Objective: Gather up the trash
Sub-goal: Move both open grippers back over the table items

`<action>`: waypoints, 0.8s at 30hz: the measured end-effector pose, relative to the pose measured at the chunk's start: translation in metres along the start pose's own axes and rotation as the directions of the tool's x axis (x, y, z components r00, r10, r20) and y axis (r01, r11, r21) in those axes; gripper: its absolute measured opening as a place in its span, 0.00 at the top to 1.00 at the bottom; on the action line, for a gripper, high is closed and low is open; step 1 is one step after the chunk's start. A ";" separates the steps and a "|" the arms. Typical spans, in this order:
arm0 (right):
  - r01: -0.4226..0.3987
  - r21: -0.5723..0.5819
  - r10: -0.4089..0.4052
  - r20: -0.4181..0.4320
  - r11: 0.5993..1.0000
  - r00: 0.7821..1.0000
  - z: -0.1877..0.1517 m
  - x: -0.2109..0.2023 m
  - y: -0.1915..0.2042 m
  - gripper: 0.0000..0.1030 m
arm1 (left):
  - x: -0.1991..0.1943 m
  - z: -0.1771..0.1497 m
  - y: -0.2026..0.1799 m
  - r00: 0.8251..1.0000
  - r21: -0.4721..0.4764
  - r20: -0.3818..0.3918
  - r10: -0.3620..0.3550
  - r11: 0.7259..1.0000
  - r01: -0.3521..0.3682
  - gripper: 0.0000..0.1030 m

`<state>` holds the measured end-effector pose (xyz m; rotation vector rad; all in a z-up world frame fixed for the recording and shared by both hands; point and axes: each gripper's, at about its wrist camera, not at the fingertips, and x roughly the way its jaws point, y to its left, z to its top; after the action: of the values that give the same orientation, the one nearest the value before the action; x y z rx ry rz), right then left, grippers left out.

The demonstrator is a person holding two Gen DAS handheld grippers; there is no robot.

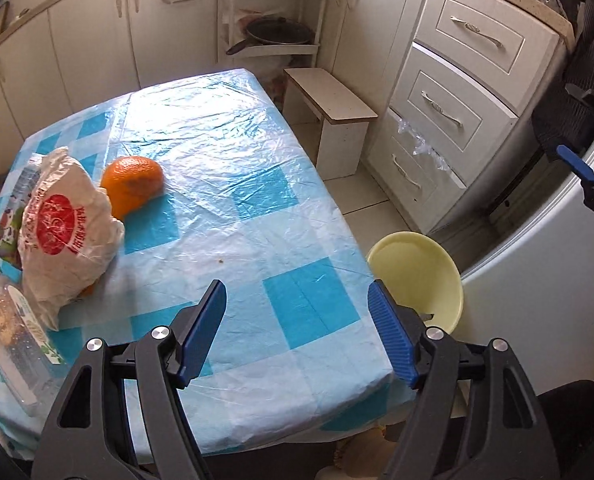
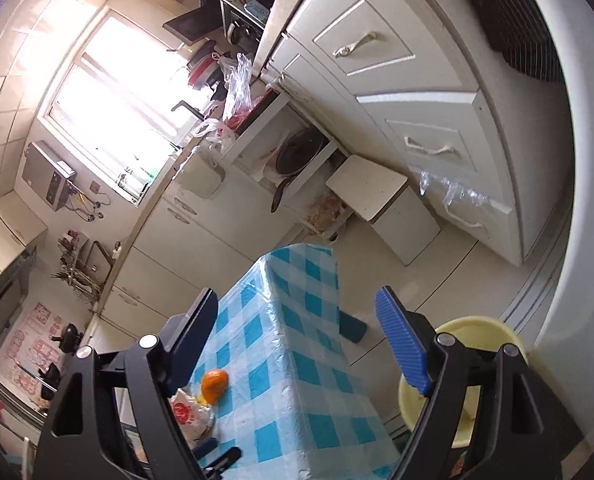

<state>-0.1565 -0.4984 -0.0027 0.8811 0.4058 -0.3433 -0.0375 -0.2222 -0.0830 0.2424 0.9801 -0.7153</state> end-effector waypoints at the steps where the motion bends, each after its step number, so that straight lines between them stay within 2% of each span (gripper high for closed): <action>1: 0.021 -0.013 -0.021 0.004 1.000 1.000 0.001 0.000 0.000 0.24 | -0.003 0.001 0.002 1.000 0.004 0.008 0.007 1.000 -0.007 0.32; 5: 0.028 -0.007 -0.028 -0.070 1.000 0.997 -0.006 0.021 0.002 0.24 | -0.014 0.004 0.011 0.997 0.016 0.051 0.059 0.998 -0.060 0.30; 7: 0.020 -0.058 -0.025 -0.095 0.998 0.995 -0.012 0.034 0.016 0.24 | -0.020 0.004 0.016 0.995 -0.001 0.072 0.071 0.997 -0.071 0.29; 10: 0.006 -0.147 -0.026 -0.135 0.989 0.990 -0.028 0.054 0.043 0.24 | -0.034 0.004 0.035 0.989 -0.061 0.112 0.093 0.994 -0.087 0.27; 14: -0.038 -0.218 -0.011 -0.219 0.975 0.976 -0.053 0.083 0.077 0.24 | -0.061 0.003 0.086 0.968 -0.196 0.171 0.184 0.969 -0.149 0.26; 16: -0.068 -0.270 -0.003 -0.254 0.961 0.967 -0.069 0.095 0.097 0.24 | -0.076 0.001 0.121 0.953 -0.298 0.185 0.240 0.938 -0.178 0.25; 18: -0.092 -0.317 -0.005 -0.292 0.944 0.957 -0.085 0.110 0.116 0.24 | -0.093 -0.006 0.164 0.934 -0.424 0.183 0.305 0.882 -0.205 0.24; 20: -0.122 -0.350 -0.004 -0.340 0.929 0.940 -0.104 0.125 0.134 0.24 | -0.104 -0.016 0.199 0.925 -0.506 0.165 0.342 0.835 -0.218 0.22; 22: -0.158 -0.384 -0.002 -0.386 0.910 0.922 -0.123 0.140 0.153 0.24 | -0.107 -0.027 0.226 0.929 -0.557 0.129 0.347 0.801 -0.221 0.21; 24: -0.186 -0.425 -0.011 -0.420 0.886 0.907 -0.142 0.154 0.170 0.24 | -0.102 -0.037 0.247 0.950 -0.603 0.097 0.296 0.777 -0.180 0.21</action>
<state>0.0254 -0.3031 -0.0430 0.4960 0.8010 0.0386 0.0620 0.0264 -0.0495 -0.2460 0.9234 -0.1658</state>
